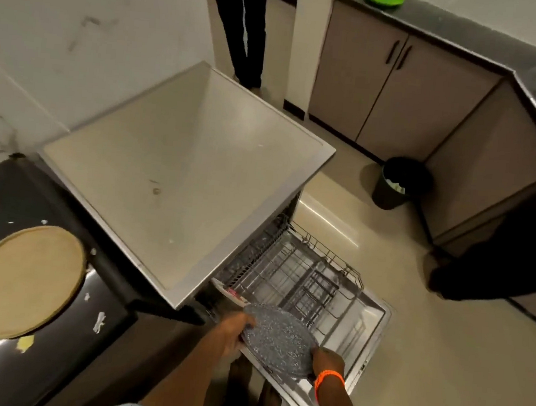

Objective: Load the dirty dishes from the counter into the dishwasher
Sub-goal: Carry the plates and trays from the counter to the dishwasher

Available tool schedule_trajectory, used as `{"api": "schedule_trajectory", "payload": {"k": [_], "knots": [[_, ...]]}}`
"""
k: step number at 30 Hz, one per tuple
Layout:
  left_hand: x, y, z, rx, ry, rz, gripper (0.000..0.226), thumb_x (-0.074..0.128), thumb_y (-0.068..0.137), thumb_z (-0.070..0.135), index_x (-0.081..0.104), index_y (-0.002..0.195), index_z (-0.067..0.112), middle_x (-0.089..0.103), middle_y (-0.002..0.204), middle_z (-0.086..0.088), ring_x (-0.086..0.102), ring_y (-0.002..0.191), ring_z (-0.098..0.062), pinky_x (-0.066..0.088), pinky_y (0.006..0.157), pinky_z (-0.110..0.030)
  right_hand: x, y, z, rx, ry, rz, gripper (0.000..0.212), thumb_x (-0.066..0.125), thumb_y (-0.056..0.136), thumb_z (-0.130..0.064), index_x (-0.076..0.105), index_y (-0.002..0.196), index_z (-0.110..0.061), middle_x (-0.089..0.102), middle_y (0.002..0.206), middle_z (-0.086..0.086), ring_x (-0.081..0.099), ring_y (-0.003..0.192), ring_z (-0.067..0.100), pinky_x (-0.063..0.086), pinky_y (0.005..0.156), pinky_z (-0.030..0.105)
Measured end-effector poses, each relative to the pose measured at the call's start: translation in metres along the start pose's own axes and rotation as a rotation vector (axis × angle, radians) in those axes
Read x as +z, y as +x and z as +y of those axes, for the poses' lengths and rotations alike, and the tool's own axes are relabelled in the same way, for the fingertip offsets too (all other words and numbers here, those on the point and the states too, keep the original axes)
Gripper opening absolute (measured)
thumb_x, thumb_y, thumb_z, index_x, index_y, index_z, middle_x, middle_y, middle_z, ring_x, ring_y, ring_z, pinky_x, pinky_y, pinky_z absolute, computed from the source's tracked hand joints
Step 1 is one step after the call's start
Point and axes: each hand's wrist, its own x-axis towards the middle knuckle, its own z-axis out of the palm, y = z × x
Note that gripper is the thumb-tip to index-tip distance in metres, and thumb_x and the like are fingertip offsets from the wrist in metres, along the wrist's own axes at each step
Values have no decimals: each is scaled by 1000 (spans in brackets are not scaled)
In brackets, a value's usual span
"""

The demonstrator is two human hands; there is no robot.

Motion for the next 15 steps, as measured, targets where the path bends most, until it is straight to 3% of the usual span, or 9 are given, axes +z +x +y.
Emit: {"api": "schedule_trajectory", "payload": {"k": [2,4,7,11,13,15], "knots": [[-9,26,2,-15,18,54,25,61,94,7,65,118,0,69,120,-22,66,110,-34,55,99,-49,17,12,-5,13,-36,-23,17,58,94,-16,66,79,-14,70,93,11,66,78,25,56,60,32],[-24,73,-1,-16,14,119,24,64,91,13,67,114,4,70,115,-18,67,109,-34,54,101,-50,40,48,-5,50,-19,-27,11,61,89,-12,69,82,-9,72,90,13,69,75,26,56,52,30],[-40,113,7,37,12,232,32,61,93,18,65,124,10,70,109,-11,69,99,-29,60,91,-48,89,136,13,64,-48,-31,18,64,73,-11,72,76,4,72,77,21,72,73,36,61,66,48],[-32,115,45,129,-18,375,43,50,103,5,47,146,4,55,141,-22,59,121,-39,56,94,-45,140,131,-28,73,54,-73,21,61,80,2,64,59,4,67,58,18,69,65,36,60,74,49],[-29,120,62,118,125,468,41,47,107,11,46,145,-4,52,146,-24,61,115,-37,51,90,-38,158,126,-44,144,187,-93,25,57,87,9,57,62,7,63,49,17,66,53,33,59,61,47],[-27,128,71,109,268,551,43,44,109,21,48,144,-4,51,147,-22,61,118,-35,47,91,-33,178,136,-52,188,276,-76,21,54,89,12,53,68,7,61,52,16,61,37,28,53,37,36]]}}
